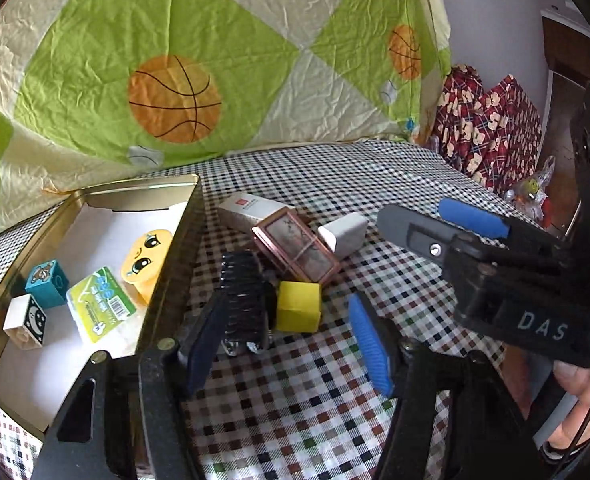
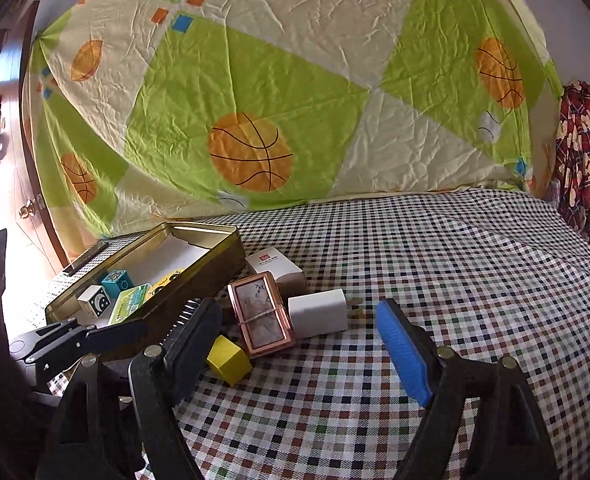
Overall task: Organize rigid objects
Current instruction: 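Grasp black bristle brush with left tool while right tool approaches yellow cube, then close right tool on the yellow cube while left tool holds the brush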
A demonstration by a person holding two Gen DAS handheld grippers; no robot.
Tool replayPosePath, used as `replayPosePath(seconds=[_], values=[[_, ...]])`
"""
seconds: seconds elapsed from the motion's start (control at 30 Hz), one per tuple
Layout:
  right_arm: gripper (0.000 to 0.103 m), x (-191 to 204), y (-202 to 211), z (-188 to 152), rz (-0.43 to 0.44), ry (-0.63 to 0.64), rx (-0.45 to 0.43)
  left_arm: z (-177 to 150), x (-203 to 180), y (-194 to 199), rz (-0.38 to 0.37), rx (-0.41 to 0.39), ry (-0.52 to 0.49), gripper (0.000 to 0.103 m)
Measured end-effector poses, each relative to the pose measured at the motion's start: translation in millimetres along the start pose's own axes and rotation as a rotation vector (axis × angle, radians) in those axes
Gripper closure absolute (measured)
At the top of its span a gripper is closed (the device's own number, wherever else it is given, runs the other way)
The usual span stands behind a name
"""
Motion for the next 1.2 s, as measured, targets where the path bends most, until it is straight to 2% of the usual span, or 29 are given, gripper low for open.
replayPosePath(seconds=[0.1,0.27,0.4,0.6,0.9,1.0,1.2], values=[[0.02,-4.6,-0.7,0.1,-0.008,-0.018,0.002,0.2,2.6,-10.6,-0.025,0.027,0.029,0.049],[0.02,-9.8,-2.1,-0.4,-0.02,-0.037,0.011,3.4,2.8,-15.2,0.006,0.018,0.021,0.056],[0.02,-11.5,-4.9,-0.6,-0.03,-0.042,0.022,3.1,-9.7,-16.6,-0.01,0.016,-0.017,0.056],[0.02,-15.3,-7.5,-1.7,-0.035,-0.06,0.042,8.8,8.4,-15.8,0.015,-0.004,0.033,0.057],[0.02,-15.0,-9.0,-1.2,-0.044,-0.051,0.046,8.8,12.2,-29.8,0.065,0.039,-0.012,0.057],[0.02,-15.3,-10.0,-1.3,-0.045,-0.054,0.054,8.3,20.4,-36.0,0.067,0.062,0.024,0.062],[0.02,-16.2,-10.7,-1.2,-0.047,-0.056,0.059,7.3,29.4,-39.0,0.086,0.078,0.036,0.063]])
Point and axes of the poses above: each gripper's, at about its wrist camera, not at the fingertips, and y roughly against the way its jaws point, x to its left, z to its top, the point moved 7 cm from there along -y, roughly the way its jaws point, and after that the axes turned 1 degree about -x, right-handed, at the moved point
